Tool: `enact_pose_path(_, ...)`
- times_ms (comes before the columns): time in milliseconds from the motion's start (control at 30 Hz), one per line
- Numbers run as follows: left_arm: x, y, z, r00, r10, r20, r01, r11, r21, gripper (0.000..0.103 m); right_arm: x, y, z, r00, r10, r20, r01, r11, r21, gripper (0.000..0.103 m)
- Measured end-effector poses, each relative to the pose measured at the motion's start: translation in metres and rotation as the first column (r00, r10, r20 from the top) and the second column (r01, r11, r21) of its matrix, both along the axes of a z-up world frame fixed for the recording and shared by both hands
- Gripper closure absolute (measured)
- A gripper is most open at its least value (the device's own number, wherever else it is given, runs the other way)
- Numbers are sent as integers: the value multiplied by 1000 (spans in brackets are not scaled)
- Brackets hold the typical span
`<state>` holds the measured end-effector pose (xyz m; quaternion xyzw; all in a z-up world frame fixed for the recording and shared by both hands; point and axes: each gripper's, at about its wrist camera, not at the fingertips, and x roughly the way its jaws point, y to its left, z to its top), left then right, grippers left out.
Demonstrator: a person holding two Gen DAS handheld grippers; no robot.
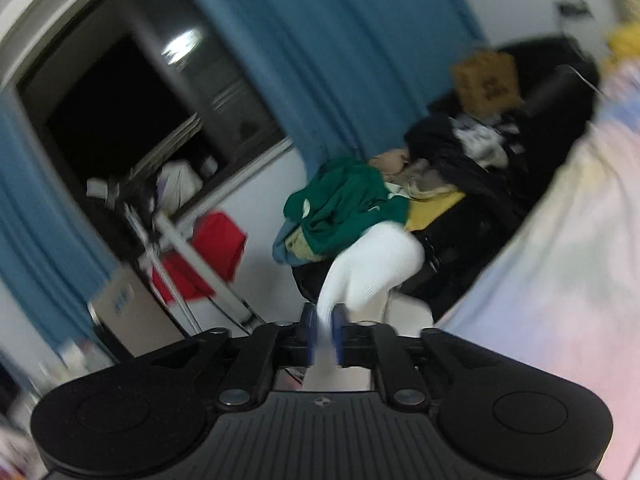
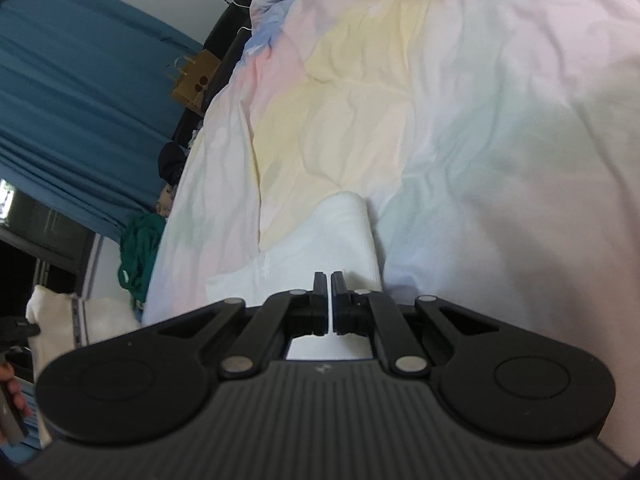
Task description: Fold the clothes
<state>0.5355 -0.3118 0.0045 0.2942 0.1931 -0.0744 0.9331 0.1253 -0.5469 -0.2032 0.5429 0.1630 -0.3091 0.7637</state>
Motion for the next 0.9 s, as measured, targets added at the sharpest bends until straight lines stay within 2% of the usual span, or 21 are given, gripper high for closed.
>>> enact_pose_path(33, 8, 9, -6, 1000, 15, -24, -16, 999, -49, 55, 2, -1, -1, 1000, 2, -5, -2, 1000, -6, 98)
enact_pose_path(67, 15, 19, -12, 998, 28, -49, -33, 995, -96, 48, 4, -1, -3, 1000, 4, -10, -4, 1000, -10, 98)
enact_pose_path(100, 18, 31, -16, 996, 39, -81, -50, 989, -137, 45, 6, -2, -5, 1000, 5, -14, -6, 1000, -15, 98)
enact_pose_path(233, 18, 82, -29, 977, 79, -200, -131, 956, -262, 44, 12, -4, -8, 1000, 6, -24, -7, 1000, -30, 98)
enact_pose_path(300, 4, 117, -25, 962, 95, -255, -183, 920, -348, 43, 11, -4, -9, 1000, 14, -23, -15, 1000, -22, 98)
enact_pose_path(367, -27, 162, -20, 947, 76, -313, -219, 864, -454, 41, 10, -4, -11, 1000, 18, -14, -18, 1000, 0, 99)
enact_pose_path(400, -47, 187, -17, 943, 87, -323, -239, 851, -468, 41, 9, -5, -12, 1000, 17, -10, -17, 1000, 13, 99)
enact_pose_path(467, -87, 239, -11, 932, 111, -344, -281, 821, -497, 34, 8, -6, -13, 1000, 18, -6, -18, 999, 35, 99)
enact_pose_path(533, -135, 290, -6, 916, 149, -372, -347, 760, -550, 27, 6, -5, -12, 1000, 24, -4, -24, 999, 45, 100)
enact_pose_path(567, -160, 316, -3, 906, 166, -388, -380, 724, -577, 25, 5, -5, -11, 999, 33, -4, -33, 998, 49, 99)
enact_pose_path(600, -187, 342, -4, 892, 180, -415, -419, 673, -609, 21, 5, -4, -9, 999, 44, -2, -44, 998, 53, 99)
enact_pose_path(700, -269, 414, -21, 816, 228, -531, -562, 526, -638, 21, 0, -3, -5, 997, 80, 5, -80, 993, 87, 98)
enact_pose_path(767, -321, 458, -42, 756, 243, -608, -649, 400, -647, 20, -5, -2, -1, 994, 106, 14, -107, 988, 107, 96)
enact_pose_path(900, -407, 531, -92, 650, 194, -734, -758, 104, -644, 19, -15, -4, 8, 986, 161, 49, -167, 971, 169, 96)
